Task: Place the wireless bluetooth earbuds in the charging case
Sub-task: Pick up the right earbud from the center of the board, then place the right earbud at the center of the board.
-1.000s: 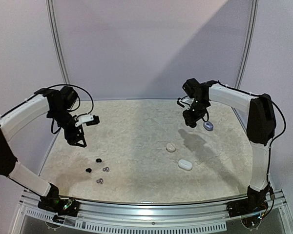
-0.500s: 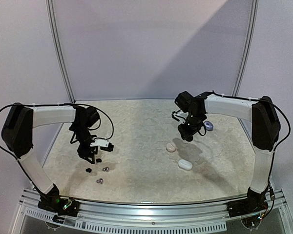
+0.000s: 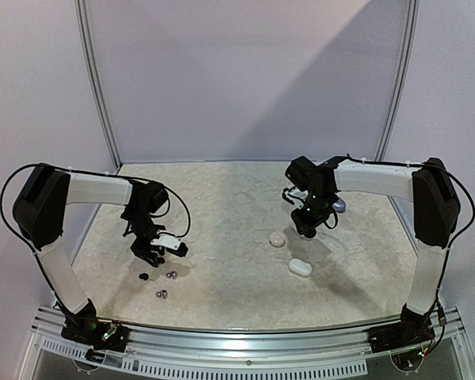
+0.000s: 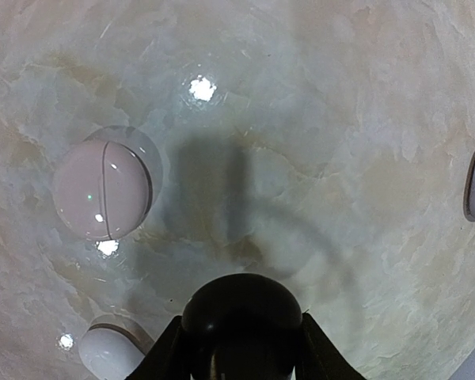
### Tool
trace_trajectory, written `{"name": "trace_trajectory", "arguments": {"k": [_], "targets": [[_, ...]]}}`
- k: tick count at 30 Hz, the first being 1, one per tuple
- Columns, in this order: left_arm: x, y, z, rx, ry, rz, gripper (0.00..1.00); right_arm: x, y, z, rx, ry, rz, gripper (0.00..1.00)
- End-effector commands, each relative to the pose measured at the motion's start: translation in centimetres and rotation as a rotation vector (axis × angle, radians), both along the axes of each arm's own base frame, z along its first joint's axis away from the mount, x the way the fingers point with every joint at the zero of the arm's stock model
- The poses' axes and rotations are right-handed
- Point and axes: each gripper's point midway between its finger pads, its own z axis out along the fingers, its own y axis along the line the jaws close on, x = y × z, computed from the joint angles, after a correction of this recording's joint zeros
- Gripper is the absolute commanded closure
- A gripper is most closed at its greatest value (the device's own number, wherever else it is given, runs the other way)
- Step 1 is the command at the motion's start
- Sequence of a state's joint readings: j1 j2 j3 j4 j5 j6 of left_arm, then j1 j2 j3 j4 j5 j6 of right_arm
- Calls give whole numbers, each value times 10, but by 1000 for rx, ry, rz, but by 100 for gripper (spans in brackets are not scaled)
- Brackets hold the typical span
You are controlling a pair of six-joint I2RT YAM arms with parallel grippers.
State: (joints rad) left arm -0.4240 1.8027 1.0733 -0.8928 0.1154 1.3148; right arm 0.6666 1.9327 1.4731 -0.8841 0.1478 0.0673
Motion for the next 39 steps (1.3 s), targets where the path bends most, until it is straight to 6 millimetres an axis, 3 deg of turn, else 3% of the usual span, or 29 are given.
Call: {"name": "trace_trajectory", "arguments": {"k": [1,7,12,16,22,26,29,33,36,39], "targets": [[-6,-2,-10,23,39,-49,59,1,3,9,16,-26,-5,88],[-7,-2,-11,38,47,-61,77,1,0,9,0,-29,-2,88],[-4,-5,-10,36,47,-45,85,2,-1,12,-3,-36,1,88],[12,-17,-2,6,39,15,87,2,-2,13,-10,-37,4,88],[67,-52,31,-75,-30,181,91,1,-7,15,-25,-43,-1,88],[85,-95,57,-156,-32,284,92,-1,-10,18,-33,-52,-9,88],[77,-132,65,-153,-25,275,92,-2,-13,21,-39,-57,-15,88],[47,-185,70,-125,16,224,92,-4,-18,23,-48,-56,-28,88],[24,-215,60,-103,51,223,92,-8,-21,23,-47,-56,-41,88],[2,-232,42,-52,69,219,92,-13,-24,23,-40,-56,-57,88]]}}
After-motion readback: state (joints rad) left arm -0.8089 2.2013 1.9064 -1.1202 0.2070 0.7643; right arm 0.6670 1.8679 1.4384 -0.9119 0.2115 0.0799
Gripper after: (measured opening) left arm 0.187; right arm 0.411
